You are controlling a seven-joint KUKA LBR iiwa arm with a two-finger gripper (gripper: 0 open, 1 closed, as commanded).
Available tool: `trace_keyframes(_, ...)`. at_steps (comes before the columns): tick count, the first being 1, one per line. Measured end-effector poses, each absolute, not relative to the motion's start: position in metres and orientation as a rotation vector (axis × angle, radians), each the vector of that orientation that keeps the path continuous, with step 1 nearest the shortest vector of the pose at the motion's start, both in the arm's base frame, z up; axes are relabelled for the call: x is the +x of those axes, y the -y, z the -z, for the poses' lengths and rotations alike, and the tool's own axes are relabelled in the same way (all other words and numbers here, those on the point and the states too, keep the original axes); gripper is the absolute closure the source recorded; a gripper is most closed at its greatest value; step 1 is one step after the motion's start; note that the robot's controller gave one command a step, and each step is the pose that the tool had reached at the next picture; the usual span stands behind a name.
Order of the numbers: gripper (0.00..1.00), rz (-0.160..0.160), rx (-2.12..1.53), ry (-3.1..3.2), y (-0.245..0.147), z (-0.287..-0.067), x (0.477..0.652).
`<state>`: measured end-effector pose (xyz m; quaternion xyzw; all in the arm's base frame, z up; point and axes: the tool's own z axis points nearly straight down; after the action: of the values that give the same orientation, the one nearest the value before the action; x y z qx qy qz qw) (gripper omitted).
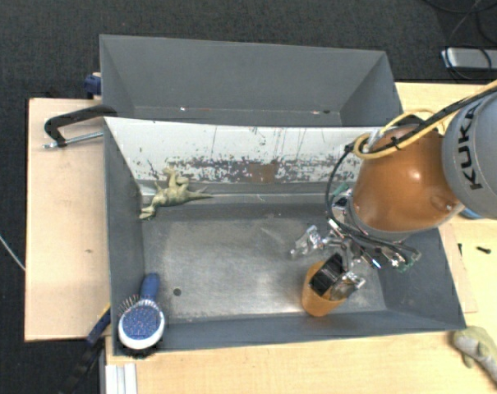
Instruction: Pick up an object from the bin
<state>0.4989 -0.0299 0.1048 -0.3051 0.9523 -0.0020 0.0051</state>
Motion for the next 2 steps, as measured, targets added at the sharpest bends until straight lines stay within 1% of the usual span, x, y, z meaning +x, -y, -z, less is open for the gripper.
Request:
trace_keyframes(1, 1.0, 0.005, -0.956, -2.991, 0.031, -0.104, 0.497)
trace_keyframes(2, 1.0, 0.002, -0.953, -2.985, 0.03, -0.131, 0.499)
